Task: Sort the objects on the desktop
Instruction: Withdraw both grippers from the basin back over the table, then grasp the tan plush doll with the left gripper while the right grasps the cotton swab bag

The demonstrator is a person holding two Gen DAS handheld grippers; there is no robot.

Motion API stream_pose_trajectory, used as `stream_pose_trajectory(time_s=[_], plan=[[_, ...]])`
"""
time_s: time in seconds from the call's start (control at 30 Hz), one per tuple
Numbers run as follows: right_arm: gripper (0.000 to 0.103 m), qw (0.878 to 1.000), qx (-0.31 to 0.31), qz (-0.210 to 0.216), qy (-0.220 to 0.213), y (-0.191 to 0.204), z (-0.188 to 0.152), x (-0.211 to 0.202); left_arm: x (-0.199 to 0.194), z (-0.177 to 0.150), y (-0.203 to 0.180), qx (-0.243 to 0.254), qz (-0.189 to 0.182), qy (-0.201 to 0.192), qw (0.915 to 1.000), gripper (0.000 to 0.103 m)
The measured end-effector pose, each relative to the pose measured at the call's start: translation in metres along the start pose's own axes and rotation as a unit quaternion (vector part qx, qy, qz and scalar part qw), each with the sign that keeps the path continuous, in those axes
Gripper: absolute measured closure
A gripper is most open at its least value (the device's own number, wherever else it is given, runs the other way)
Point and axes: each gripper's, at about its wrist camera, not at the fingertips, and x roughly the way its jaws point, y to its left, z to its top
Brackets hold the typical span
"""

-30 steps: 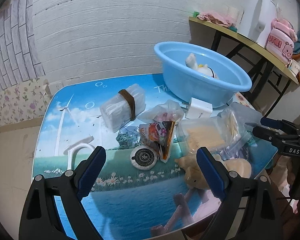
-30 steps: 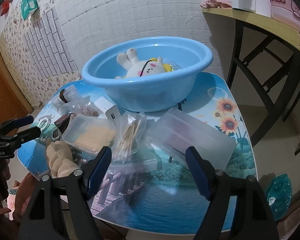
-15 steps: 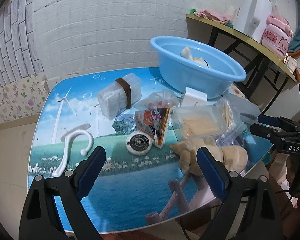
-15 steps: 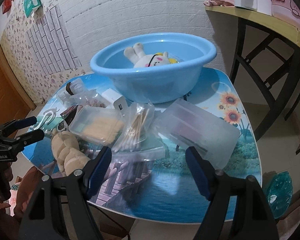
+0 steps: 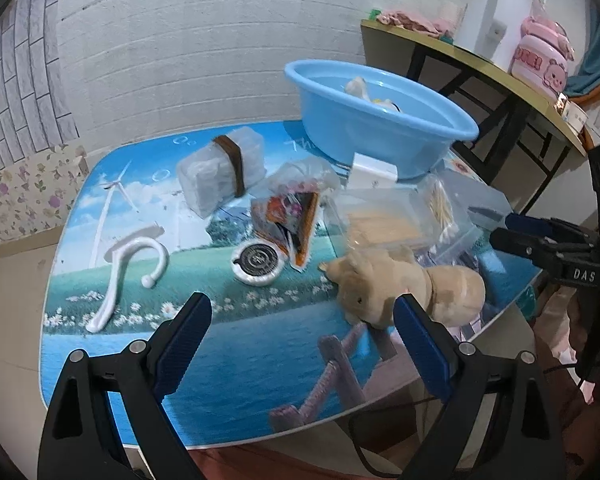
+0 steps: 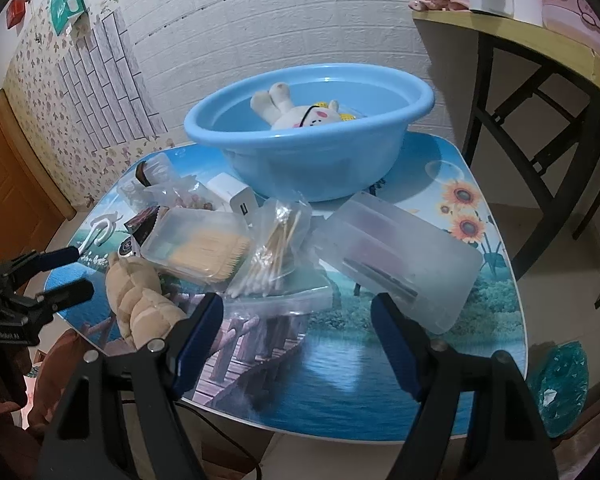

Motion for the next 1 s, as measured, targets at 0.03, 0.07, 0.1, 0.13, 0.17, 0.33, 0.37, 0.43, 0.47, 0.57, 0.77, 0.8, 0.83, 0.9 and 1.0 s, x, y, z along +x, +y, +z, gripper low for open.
stream_pose_trajectory(time_s=[0.03,0.07,0.1,0.13,0.17,0.33,0.37,0.43,0.47,0.57,0.77,0.8,0.83,0.9,1.0], plan=[[0.026,1.000,0.002,0.000,0.000,-0.001,0.000,0.000,0.001,-0.001,-0.002,0.003,-0.001,0.002,1.0000,0.011],[0.026,1.000,0.004,0.000,0.001,-0.003,-0.001,0.000,0.002,-0.001,-0.003,0.004,-0.002,0.002,1.0000,0.011],[0.026,1.000,0.005,0.001,0.001,-0.003,-0.001,0.000,0.003,-0.002,-0.004,0.005,-0.003,0.003,1.0000,0.011],[0.026,1.000,0.006,0.003,0.001,-0.004,-0.002,0.000,0.003,-0.002,-0.005,0.006,-0.002,0.004,1.0000,0.011],[0.026,1.000,0.006,0.006,0.001,-0.004,-0.003,0.000,0.003,-0.002,-0.005,0.006,-0.002,0.004,1.0000,0.011],[0.026,1.000,-0.003,0.024,0.006,-0.001,-0.007,0.002,0.006,-0.002,-0.008,0.007,-0.002,0.008,0.9999,0.011],[0.026,1.000,-0.008,0.027,0.007,0.001,-0.007,0.002,0.008,-0.002,-0.008,0.006,-0.004,0.010,0.9999,0.011],[0.026,0.999,-0.019,0.038,0.004,0.007,-0.008,0.002,0.009,-0.002,-0.009,0.007,-0.006,0.013,0.9999,0.011],[0.026,0.999,-0.023,0.041,0.002,0.009,-0.008,0.001,0.009,-0.002,-0.010,0.008,-0.008,0.012,0.9999,0.011],[0.026,0.999,-0.024,0.033,-0.004,0.008,-0.006,0.001,0.006,0.000,-0.014,0.010,-0.024,0.004,0.9997,0.011],[0.026,1.000,0.006,0.021,-0.002,-0.009,-0.005,0.003,0.012,0.001,-0.033,0.041,-0.050,0.006,0.9979,0.011],[0.026,1.000,0.009,0.022,-0.004,-0.010,-0.004,0.003,0.014,0.002,-0.036,0.045,-0.054,0.009,0.9975,0.010],[0.026,1.000,0.011,0.024,-0.006,-0.011,-0.004,0.002,0.016,0.002,-0.040,0.050,-0.060,0.012,0.9969,0.008],[0.026,1.000,0.009,0.030,-0.006,-0.010,-0.004,0.002,0.020,0.003,-0.044,0.055,-0.064,0.014,0.9963,0.004],[0.026,0.999,0.001,0.032,-0.007,-0.006,-0.003,0.007,0.030,0.005,-0.047,0.055,-0.072,0.021,0.9957,0.002]])
